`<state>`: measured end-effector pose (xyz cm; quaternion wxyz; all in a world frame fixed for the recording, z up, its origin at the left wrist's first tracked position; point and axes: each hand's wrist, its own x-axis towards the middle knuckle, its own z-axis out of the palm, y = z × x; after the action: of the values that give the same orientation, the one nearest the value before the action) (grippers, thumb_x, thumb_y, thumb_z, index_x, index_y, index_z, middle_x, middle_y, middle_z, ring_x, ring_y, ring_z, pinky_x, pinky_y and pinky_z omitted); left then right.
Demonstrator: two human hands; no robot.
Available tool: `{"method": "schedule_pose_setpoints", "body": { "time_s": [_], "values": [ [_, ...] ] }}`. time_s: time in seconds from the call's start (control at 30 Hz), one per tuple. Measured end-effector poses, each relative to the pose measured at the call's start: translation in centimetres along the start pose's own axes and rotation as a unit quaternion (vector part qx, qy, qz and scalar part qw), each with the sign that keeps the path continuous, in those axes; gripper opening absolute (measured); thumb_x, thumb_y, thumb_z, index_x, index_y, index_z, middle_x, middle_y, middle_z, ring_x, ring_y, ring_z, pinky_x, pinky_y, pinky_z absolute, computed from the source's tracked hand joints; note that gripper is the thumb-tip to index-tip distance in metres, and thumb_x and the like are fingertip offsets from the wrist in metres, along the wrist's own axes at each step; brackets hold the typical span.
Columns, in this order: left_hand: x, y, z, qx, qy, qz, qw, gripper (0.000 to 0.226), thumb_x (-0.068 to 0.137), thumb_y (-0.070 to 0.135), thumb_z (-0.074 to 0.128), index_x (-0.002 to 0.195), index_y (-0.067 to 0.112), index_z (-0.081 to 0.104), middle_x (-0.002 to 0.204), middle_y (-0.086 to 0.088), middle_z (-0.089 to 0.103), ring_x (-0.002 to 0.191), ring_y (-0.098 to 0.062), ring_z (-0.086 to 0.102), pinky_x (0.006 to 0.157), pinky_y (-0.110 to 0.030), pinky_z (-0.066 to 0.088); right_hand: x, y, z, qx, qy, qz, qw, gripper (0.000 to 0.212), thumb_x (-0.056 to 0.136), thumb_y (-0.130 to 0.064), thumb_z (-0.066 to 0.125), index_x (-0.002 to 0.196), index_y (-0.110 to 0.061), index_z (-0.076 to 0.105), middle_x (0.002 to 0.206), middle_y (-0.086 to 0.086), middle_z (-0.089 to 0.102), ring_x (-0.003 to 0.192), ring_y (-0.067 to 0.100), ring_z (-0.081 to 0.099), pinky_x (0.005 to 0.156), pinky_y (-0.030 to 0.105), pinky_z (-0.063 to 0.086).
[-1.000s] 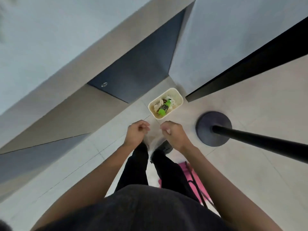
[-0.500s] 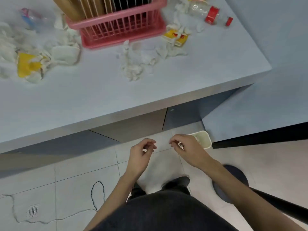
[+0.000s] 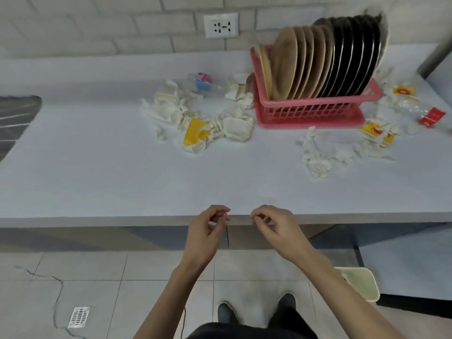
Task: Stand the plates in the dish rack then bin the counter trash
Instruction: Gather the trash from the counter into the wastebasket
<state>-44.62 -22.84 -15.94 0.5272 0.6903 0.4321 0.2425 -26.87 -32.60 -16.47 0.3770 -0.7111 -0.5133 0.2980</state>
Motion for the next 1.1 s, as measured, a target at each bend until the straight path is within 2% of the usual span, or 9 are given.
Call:
{"method": "schedule_pose_setpoints", "body": {
  "time_s": [0.17, 0.57, 0.7, 0.83, 1.1],
  "values": [
    [1.7, -0.2, -3.0, 0.003, 0.041, -0.003, 0.999, 0.024, 0.097, 0.006, 0.054, 0.100, 0.025, 0.068, 0.085, 0.010, 0.071, 0.081, -0.014, 0.066, 0.069, -0.020, 0.052, 3.2, -1.7, 1.5, 0.023, 0.000, -0.008, 1.000, 0.019, 0.095, -0.008, 0.058, 0.090, -0.023, 0.069, 0.084, -0.014, 0.068, 0.086, 0.010, 0.064, 0.075, 0.019, 0.048],
    [5.4, 1.0, -4.2, 0.052, 0.107, -0.057, 0.991, 0.027, 0.097, 0.004, 0.053, 0.093, 0.025, 0.069, 0.078, 0.009, 0.071, 0.074, -0.015, 0.067, 0.063, -0.015, 0.048, 11.0, -2.0, 0.3, 0.060, -0.079, -0.035, 0.994, 0.020, 0.095, -0.010, 0.059, 0.090, -0.027, 0.069, 0.084, -0.014, 0.069, 0.087, 0.011, 0.066, 0.078, 0.033, 0.052],
    [6.7, 1.0, -4.3, 0.053, 0.131, -0.072, 0.987, 0.029, 0.097, 0.003, 0.053, 0.091, 0.026, 0.069, 0.078, 0.008, 0.071, 0.072, -0.015, 0.067, 0.066, -0.025, 0.053, 13.3, -1.5, 0.0, 0.060, -0.101, -0.051, 0.992, 0.024, 0.094, -0.007, 0.060, 0.087, -0.028, 0.068, 0.084, -0.016, 0.069, 0.087, 0.009, 0.067, 0.077, 0.032, 0.052],
    [8.0, 0.8, -4.8, 0.059, 0.154, -0.079, 0.983, 0.030, 0.096, 0.001, 0.052, 0.091, 0.025, 0.069, 0.078, 0.007, 0.071, 0.070, -0.015, 0.066, 0.065, -0.022, 0.052, 15.4, -1.4, 0.0, 0.059, -0.118, -0.065, 0.989, 0.025, 0.094, -0.007, 0.060, 0.086, -0.029, 0.068, 0.084, -0.016, 0.069, 0.086, 0.010, 0.067, 0.077, 0.032, 0.052],
    [13.7, -0.2, -8.9, 0.096, 0.150, -0.038, 0.983, 0.029, 0.092, -0.002, 0.055, 0.097, 0.023, 0.069, 0.079, 0.009, 0.071, 0.073, -0.012, 0.067, 0.064, -0.021, 0.052, 20.1, -2.4, 0.5, 0.051, -0.098, -0.076, 0.991, 0.025, 0.093, -0.007, 0.061, 0.087, -0.031, 0.067, 0.086, -0.018, 0.069, 0.086, 0.008, 0.067, 0.075, 0.030, 0.052]
  ]
}}
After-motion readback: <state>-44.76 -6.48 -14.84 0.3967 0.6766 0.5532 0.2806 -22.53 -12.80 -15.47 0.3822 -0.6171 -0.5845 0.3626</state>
